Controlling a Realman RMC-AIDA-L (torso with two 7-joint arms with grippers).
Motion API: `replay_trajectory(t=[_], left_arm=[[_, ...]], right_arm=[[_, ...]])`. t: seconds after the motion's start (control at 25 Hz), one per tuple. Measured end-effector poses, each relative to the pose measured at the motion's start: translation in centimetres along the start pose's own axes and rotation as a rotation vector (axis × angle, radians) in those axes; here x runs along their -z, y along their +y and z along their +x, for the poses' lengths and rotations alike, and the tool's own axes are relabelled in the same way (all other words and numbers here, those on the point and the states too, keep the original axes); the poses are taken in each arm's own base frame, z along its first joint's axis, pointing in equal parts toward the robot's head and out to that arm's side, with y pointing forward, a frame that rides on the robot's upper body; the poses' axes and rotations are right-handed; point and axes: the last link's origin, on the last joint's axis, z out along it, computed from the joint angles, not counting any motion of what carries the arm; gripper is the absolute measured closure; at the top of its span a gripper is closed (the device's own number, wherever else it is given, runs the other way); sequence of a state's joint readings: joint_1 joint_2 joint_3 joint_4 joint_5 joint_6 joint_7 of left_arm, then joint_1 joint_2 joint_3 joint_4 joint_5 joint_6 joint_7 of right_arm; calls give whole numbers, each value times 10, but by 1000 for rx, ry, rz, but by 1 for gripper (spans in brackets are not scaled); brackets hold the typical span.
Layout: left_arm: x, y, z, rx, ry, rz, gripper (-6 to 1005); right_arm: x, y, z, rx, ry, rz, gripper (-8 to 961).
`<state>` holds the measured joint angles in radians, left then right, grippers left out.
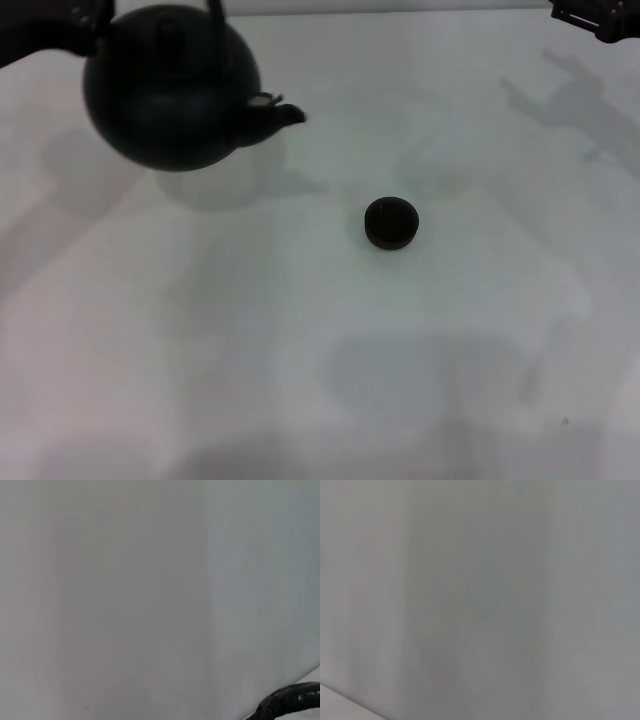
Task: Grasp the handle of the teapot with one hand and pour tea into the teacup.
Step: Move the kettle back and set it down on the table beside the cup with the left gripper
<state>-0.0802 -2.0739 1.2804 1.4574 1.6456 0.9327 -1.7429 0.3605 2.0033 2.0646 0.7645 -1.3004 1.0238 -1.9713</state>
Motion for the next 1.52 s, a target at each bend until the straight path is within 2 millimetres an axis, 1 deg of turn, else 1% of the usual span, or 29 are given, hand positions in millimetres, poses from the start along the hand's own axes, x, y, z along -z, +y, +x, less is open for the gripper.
replay_trajectory(t=[0.28,0.44,0.6,0.72,0.8,0.92,0.96,1.24,1.52], left_arm=[[30,-17,-40,51,93,-23,886],[36,-22,-56,78,127,-33,886],[33,-22,-69,88,140,-47,886],[31,-21,-73,83,138,-56,886],[26,-16,-79,78,134,-78,886],[22,-14,-81,89,130,-90,886],[17,-14,-86,105,124,-91,886],[15,-16,-97,112,72,-53,886],[14,-13,-111,126,42,-39,887]], right_arm=[[-1,2,1,-2,5,-9,93],[-2,4,3,-5,11,-16,93],[-2,5,4,-13,13,-20,93],[-2,6,5,-16,17,-25,93],[-2,7,5,-15,18,-28,93],[-2,7,5,-15,19,-29,93],[-2,7,6,-16,19,-29,93],[-2,8,7,-21,23,-30,93],[-4,9,7,-12,24,-35,93]])
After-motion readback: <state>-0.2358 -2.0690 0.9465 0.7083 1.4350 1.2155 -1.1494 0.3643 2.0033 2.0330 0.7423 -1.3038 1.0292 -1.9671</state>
